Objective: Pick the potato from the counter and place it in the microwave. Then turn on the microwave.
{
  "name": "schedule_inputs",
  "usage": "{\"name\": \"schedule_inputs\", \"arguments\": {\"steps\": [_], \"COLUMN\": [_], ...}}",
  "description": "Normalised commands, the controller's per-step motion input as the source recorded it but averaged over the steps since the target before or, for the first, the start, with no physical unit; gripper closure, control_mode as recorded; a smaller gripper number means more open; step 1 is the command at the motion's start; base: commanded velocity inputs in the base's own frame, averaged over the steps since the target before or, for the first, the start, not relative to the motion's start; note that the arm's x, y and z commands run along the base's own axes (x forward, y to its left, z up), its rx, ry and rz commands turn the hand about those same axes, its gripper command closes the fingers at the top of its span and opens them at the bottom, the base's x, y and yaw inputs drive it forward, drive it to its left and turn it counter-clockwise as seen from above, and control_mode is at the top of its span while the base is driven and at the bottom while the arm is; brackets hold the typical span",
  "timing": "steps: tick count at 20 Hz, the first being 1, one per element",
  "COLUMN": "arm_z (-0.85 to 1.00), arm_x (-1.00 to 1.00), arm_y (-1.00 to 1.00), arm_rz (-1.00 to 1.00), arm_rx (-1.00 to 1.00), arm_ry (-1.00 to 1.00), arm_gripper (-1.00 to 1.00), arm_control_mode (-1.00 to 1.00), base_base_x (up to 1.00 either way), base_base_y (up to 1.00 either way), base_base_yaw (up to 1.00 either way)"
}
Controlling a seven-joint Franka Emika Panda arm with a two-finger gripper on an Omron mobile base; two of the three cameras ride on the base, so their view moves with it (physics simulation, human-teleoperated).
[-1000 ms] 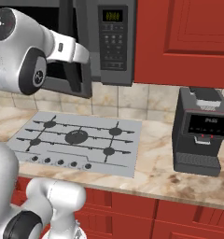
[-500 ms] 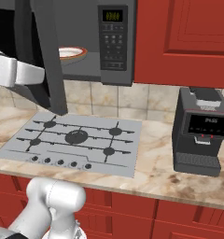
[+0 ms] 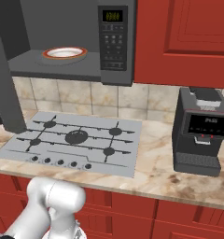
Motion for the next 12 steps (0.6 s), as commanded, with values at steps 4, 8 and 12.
{"name": "schedule_inputs", "arguments": {"steps": [4,8,12], "arm_z": [-0.09,-0.14,-0.19], "arm_x": [-0.86,-0.74,-0.46], "arm_y": [0.49,0.35,0.16], "arm_rz": [-0.14,-0.15,-0.13], "arm_rx": [0.0,0.0,-0.01], "arm_ry": [0.0,0.0,0.0], "arm_gripper": [1.0,1.0,-1.0], "arm_control_mode": [-1.0,-1.0,-1.0], "base_base_x": [0.0,0.0,0.0], "base_base_y": [0.0,0.0,0.0], "base_base_yaw": [0.0,0.0,0.0]}}
